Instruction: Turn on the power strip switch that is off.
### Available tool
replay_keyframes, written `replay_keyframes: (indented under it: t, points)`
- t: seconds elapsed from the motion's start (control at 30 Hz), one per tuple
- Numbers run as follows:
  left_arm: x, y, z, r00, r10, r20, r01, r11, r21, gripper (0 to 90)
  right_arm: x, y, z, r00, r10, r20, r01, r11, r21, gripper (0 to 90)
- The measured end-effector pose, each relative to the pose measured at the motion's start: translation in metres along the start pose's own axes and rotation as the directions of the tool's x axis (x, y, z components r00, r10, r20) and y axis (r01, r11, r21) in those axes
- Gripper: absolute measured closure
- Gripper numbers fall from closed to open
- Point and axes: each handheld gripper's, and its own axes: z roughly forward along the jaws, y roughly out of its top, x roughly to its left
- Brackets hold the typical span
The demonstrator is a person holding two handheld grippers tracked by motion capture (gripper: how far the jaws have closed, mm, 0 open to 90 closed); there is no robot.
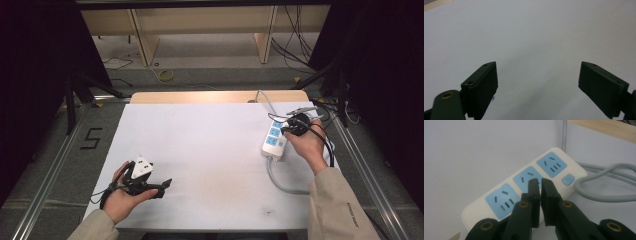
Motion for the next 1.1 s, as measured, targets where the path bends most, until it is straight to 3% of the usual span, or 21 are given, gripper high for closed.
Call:
replay_keyframes:
  t: [0.53, 0.73, 1.0, 1.1]
  points:
    - [0.000, 0.000, 0.000, 1.0000, -0.002, -0.001, 0.002, 1.0000, 0.001, 15.4, 0.017, -0.007, -0.018, 0.9988, -0.037, -0.031, 0.035, 0.998, -0.060, 79.7]
    - [0.000, 0.000, 0.000, 1.0000, -0.003, -0.002, 0.003, 1.0000, 0.001, 15.4, 0.029, -0.012, -0.027, 0.9941, -0.028, -0.105, 0.017, 0.995, -0.098, 75.2]
    - [0.000, 0.000, 0.000, 1.0000, -0.006, -0.002, 0.006, 1.0000, 0.000, 15.4, 0.046, -0.019, -0.039, 0.9874, -0.080, -0.137, 0.064, 0.991, -0.120, 69.3]
    - [-0.001, -0.001, 0.000, 1.0000, -0.009, -0.001, 0.009, 1.0000, 0.001, 15.4, 0.051, -0.024, -0.042, 0.9830, -0.082, -0.164, 0.061, 0.990, -0.128, 67.9]
